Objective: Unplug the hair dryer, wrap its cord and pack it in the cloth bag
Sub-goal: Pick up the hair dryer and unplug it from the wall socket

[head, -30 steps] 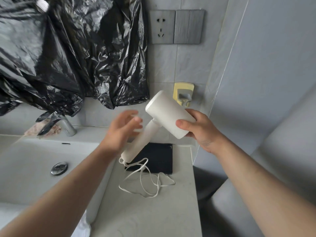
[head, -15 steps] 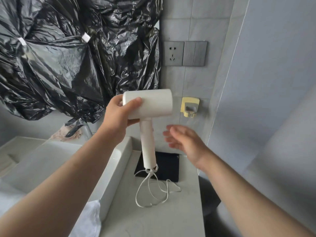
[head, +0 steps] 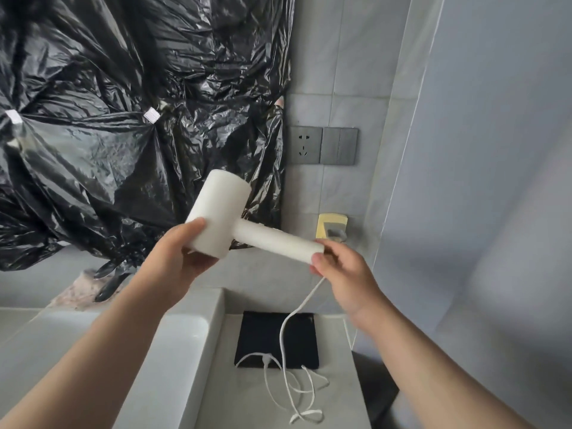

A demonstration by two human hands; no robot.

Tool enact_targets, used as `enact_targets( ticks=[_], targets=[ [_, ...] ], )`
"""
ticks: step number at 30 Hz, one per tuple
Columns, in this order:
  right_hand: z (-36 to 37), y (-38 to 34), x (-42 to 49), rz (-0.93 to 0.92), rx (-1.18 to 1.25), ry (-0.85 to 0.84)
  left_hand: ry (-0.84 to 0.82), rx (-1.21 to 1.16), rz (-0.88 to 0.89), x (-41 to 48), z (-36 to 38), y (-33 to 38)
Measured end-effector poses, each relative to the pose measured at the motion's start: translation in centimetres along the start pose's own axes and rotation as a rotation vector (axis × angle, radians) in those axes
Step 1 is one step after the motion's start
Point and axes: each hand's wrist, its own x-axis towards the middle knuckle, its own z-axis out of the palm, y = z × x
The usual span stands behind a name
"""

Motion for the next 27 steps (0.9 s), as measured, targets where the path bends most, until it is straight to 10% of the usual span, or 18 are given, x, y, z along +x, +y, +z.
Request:
enact_targets(
  ticks=[7,27],
  targets=[
    [1.3,-3.1,1.4,-0.114,0.031,0.135,-0.011,0.481,-0.014,-0.9,-1.3,-1.7],
    [7.6,-6.0,2.8,-0.023,0.254,0.112,0.022,-0.003,-0.281,-2.3,-1.1,-2.6]
  ],
)
